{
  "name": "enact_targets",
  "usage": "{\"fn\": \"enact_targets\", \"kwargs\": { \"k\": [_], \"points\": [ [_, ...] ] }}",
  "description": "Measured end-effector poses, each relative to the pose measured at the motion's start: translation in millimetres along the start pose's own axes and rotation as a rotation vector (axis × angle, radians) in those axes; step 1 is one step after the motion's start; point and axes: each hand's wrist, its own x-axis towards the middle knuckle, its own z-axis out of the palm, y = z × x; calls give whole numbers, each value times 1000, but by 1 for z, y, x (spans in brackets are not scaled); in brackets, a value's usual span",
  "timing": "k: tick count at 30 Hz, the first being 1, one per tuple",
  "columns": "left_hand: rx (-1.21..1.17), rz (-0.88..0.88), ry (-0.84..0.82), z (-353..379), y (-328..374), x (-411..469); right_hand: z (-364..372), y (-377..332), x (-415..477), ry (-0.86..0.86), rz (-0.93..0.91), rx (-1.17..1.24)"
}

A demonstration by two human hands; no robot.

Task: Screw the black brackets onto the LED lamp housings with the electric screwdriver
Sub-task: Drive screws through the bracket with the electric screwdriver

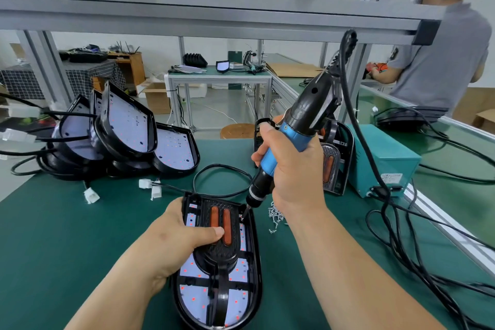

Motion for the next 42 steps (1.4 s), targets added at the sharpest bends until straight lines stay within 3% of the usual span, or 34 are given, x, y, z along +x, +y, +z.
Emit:
{"fn": "enact_targets", "kwargs": {
  "k": [42],
  "points": [
    [43,45,-2,3,1,6,-4,0,5,80,57,50]
  ]
}}
